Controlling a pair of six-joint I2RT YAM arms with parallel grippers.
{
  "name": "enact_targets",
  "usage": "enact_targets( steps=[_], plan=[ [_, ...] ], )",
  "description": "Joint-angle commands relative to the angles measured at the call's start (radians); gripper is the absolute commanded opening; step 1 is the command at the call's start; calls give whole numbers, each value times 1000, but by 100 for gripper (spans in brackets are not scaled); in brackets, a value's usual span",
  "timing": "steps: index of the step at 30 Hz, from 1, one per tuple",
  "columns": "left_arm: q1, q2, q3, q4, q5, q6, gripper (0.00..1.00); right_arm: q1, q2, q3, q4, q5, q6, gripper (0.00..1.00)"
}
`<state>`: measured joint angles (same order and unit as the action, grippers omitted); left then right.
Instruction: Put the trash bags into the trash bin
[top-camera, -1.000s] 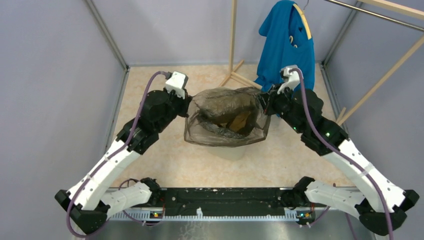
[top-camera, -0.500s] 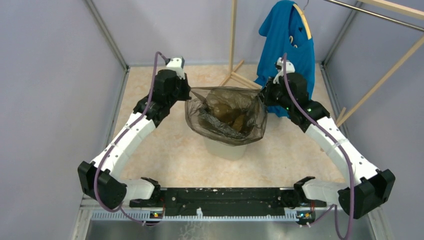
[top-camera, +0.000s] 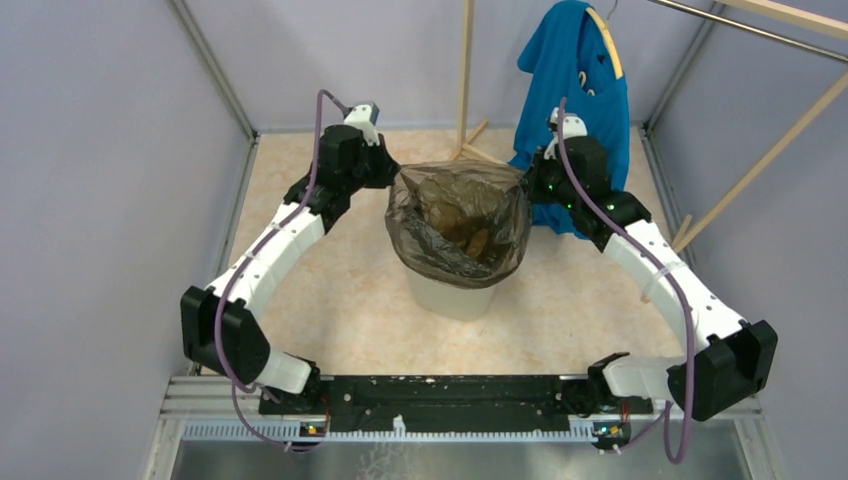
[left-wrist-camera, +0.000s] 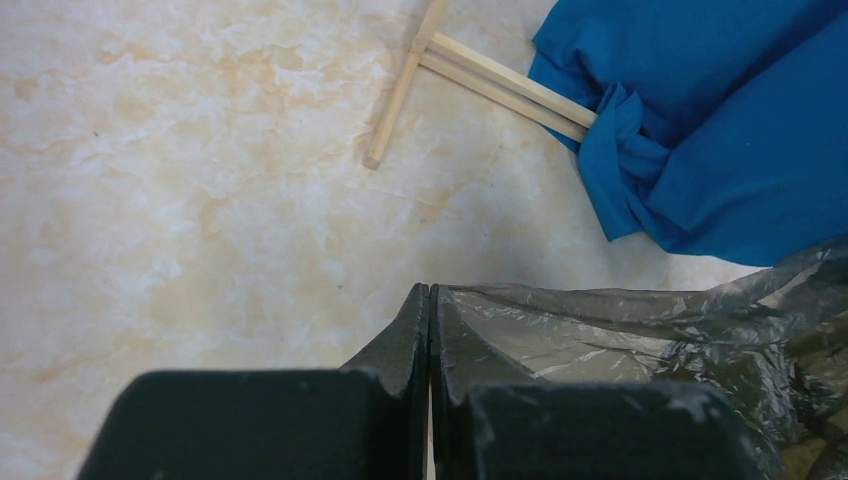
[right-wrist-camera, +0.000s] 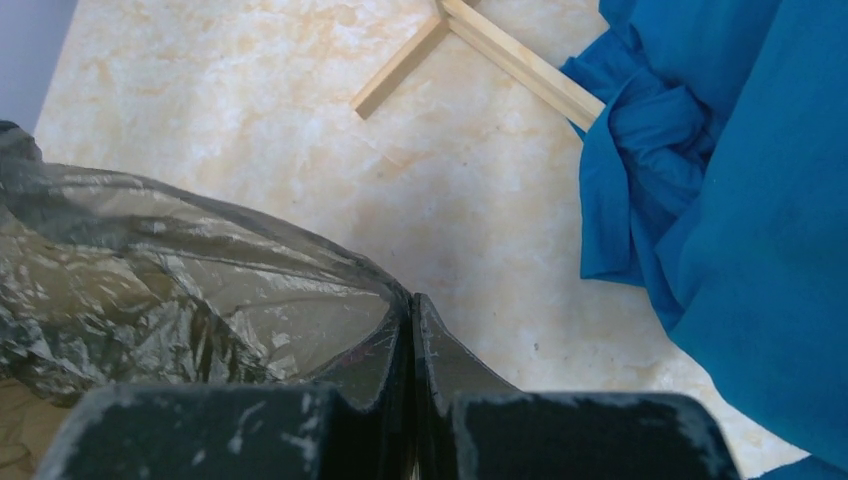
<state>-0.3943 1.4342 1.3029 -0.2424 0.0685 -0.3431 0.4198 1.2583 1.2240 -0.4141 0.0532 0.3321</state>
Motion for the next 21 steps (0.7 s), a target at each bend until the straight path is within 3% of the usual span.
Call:
enact_targets(
  steps=[1,10,21],
  plan=[
    [17,37,42,76,60,-24,0,-12,-15,-64,58,18,-16,0],
    [27,20,-55,19,84,-28,0,-14,-39,-205,92,-8,15,0],
    [28,-225,-336,10,132,-56,0,-12,-84,-266,114,-76,-15,0]
  ],
)
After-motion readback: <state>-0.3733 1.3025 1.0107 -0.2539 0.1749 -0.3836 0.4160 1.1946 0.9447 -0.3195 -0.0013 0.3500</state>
